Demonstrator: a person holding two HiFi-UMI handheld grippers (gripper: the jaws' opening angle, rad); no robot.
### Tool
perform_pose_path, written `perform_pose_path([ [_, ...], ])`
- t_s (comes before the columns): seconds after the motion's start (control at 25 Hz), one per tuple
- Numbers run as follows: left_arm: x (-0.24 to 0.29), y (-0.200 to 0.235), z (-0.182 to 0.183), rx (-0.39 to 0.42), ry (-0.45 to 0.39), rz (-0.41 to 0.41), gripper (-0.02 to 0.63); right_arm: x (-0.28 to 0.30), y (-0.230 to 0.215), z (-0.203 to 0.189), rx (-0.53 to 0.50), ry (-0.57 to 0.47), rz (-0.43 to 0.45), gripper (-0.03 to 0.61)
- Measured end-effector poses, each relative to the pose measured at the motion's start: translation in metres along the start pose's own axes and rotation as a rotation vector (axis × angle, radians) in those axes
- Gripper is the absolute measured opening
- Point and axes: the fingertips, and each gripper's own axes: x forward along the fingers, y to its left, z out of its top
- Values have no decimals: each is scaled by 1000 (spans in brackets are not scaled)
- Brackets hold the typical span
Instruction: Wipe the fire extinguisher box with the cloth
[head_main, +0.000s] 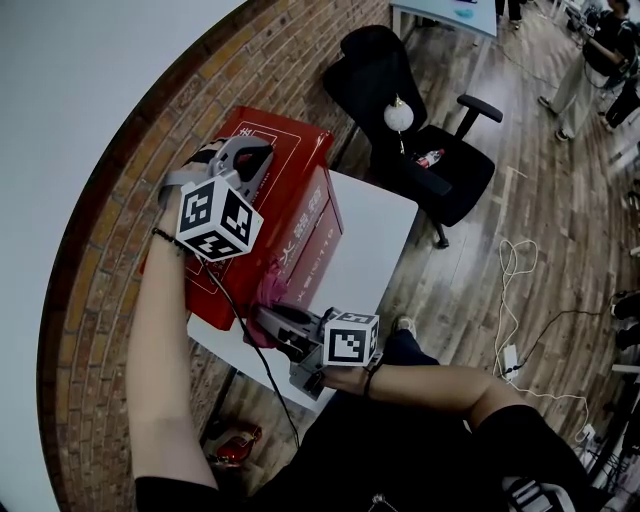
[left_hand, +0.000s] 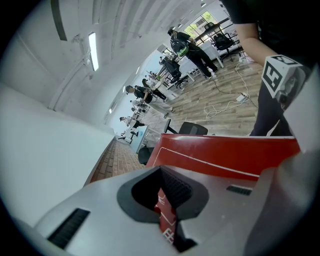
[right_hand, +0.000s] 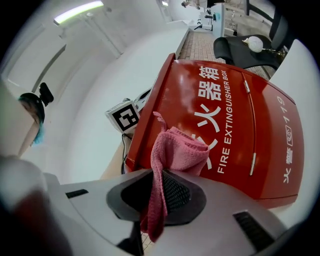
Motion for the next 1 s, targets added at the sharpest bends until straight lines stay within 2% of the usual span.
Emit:
perform_pose_path([
  [0.52, 0, 0, -1, -2, 0, -1, 25, 10, 33, 15, -15, -17, 89, 63],
  [0.8, 1, 1, -1, -8, 6, 3, 25, 3, 28, 17, -55, 20, 62, 61],
  [1.0, 0, 1, -1, -7, 5, -1, 25, -19, 24, 44, -91, 12, 35, 63],
])
